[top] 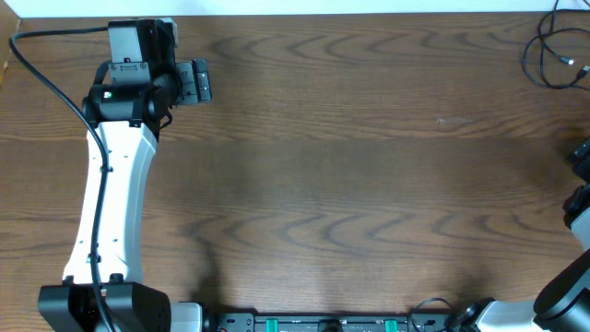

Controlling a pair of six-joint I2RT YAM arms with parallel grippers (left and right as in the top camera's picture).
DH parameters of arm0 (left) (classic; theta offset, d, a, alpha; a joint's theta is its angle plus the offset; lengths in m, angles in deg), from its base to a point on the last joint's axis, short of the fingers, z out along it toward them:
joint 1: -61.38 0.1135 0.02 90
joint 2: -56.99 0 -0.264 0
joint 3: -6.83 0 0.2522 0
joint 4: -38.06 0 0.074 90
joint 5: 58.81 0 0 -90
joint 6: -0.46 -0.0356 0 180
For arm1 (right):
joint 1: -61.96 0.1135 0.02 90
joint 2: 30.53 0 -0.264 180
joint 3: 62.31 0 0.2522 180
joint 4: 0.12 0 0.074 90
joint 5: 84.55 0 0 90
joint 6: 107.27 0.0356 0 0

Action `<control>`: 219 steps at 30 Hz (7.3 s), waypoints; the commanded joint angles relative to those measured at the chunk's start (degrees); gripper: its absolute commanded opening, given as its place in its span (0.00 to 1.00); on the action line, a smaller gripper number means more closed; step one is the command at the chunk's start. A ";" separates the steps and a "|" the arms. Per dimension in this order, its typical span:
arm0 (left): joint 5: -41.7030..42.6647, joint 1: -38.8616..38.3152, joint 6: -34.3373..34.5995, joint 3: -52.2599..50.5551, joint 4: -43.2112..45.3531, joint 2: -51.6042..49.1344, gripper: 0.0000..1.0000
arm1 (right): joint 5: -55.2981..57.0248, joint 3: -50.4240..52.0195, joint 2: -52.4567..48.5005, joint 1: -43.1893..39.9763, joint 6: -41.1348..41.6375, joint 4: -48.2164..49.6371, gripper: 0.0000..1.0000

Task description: Untangle cables

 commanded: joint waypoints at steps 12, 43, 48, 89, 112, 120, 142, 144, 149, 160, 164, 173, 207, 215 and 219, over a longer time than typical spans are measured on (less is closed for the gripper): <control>-0.33 0.24 0.87 0.17 0.00 0.02 0.92 | 0.28 -1.07 -15.26 0.17 -4.98 13.86 0.99; -0.33 0.24 0.87 0.17 0.00 0.02 0.92 | -4.76 -15.61 -25.66 -5.14 -16.13 12.90 0.92; -0.33 0.24 0.87 0.17 0.00 0.02 0.92 | -5.38 -15.61 -25.73 -5.05 -16.61 12.94 0.87; -0.33 0.24 0.87 0.17 0.00 0.02 0.92 | -12.61 -15.76 -32.68 -5.88 -19.52 13.27 0.01; -0.33 0.24 0.87 0.17 0.00 0.02 0.92 | -52.72 -15.76 -32.65 -0.42 -18.25 3.74 0.01; -0.33 0.24 0.87 0.17 0.00 0.02 0.92 | -54.73 -15.76 -32.65 1.70 -26.75 -8.48 0.01; -0.33 0.24 0.87 0.17 0.00 0.02 0.92 | -48.81 -15.76 -22.38 2.16 -31.04 -20.06 0.64; -0.33 0.24 0.87 0.17 0.00 0.02 0.92 | -49.33 -15.76 -19.43 2.36 -28.89 -20.11 0.69; -0.33 0.24 0.87 0.17 0.00 0.02 0.92 | -50.10 -15.76 -12.50 4.13 -22.56 -20.50 0.75; -0.33 0.24 0.87 0.17 0.00 0.02 0.92 | -43.25 -15.76 -3.67 17.77 -8.85 -23.52 0.99; -0.33 0.24 0.87 0.17 0.00 0.02 0.92 | -38.60 -15.76 -3.63 25.14 -8.35 -25.46 0.99; -0.33 0.24 0.87 0.17 0.00 0.02 0.92 | -18.08 -15.76 -3.63 42.25 -8.37 -26.45 0.99; -0.33 0.24 0.87 0.17 0.00 0.02 0.92 | -14.91 -15.74 -3.63 51.56 -8.37 -26.99 0.99; -0.33 0.24 0.87 0.17 0.00 0.02 0.92 | -14.91 -15.74 -3.63 51.56 -8.37 -26.99 0.99; -0.33 0.24 0.87 0.17 0.00 0.02 0.92 | -14.91 -15.74 -3.63 51.56 -8.37 -26.99 0.99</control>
